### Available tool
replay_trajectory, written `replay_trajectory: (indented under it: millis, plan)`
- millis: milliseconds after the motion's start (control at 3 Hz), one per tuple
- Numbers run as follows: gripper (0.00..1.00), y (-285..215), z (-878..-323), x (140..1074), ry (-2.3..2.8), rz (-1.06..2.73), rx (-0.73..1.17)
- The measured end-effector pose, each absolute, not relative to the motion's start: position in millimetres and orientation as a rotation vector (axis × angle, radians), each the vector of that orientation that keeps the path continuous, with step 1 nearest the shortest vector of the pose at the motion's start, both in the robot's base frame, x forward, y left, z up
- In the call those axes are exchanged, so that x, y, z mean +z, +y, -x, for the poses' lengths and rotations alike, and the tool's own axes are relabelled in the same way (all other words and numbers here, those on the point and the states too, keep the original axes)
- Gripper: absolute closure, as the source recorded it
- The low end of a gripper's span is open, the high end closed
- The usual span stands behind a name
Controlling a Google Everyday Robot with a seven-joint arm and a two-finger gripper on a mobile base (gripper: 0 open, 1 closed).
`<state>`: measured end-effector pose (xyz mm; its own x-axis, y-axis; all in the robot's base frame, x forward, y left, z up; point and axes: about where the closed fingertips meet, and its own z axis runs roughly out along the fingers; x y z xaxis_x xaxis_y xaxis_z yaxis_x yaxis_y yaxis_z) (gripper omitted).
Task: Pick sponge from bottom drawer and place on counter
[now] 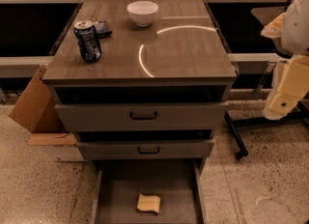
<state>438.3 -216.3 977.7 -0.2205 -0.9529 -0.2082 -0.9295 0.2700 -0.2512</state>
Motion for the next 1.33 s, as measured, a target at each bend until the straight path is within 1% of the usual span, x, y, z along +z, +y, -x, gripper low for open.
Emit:
replay_trajectory:
  millis: [333,667,1000,1333]
  plan:
    - [0.0,-216,-438,978,2.228,1.722,-0.103]
    - [0.0,-208,-439,954,2.205,1.751,-0.039]
    - [0.0,-177,-427,907,2.122,1.811,0.122]
    - [0.0,-178,-428,909,2.123,1.81,0.118]
